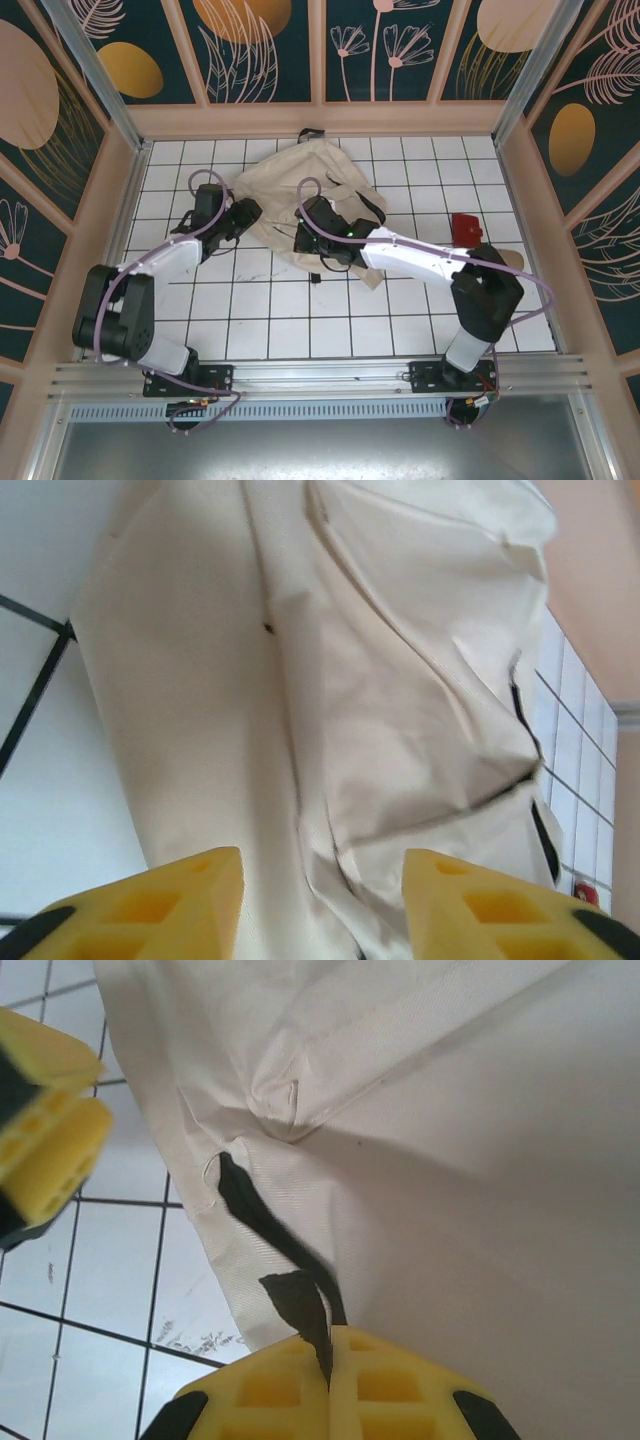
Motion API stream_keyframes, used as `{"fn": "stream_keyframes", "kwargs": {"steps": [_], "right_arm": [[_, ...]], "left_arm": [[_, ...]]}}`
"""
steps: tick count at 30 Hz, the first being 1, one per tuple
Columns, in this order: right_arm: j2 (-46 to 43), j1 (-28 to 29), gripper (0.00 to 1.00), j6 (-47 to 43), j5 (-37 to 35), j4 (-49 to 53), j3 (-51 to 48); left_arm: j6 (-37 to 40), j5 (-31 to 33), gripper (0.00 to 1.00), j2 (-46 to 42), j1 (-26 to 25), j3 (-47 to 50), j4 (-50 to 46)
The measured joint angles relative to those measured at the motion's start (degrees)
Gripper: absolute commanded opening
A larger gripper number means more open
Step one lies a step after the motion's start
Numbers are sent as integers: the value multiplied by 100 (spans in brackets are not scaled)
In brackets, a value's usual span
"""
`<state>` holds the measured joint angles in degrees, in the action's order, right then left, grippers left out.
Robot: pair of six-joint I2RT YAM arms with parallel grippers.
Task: Pack the student bag
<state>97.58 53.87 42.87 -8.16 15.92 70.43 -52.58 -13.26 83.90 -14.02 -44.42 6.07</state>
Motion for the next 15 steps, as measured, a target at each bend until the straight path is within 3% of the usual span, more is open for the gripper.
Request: {"fn": "stream_keyframes", "kwargs": {"steps": [5, 15], "right_arm": [[306, 0, 0, -63, 326, -192, 11], [282, 0, 0, -48, 614, -719, -181]], "left_arm": [[-240, -461, 54, -514, -94, 546, 116], [-1067, -1021, 52, -483, -586, 929, 481]]}}
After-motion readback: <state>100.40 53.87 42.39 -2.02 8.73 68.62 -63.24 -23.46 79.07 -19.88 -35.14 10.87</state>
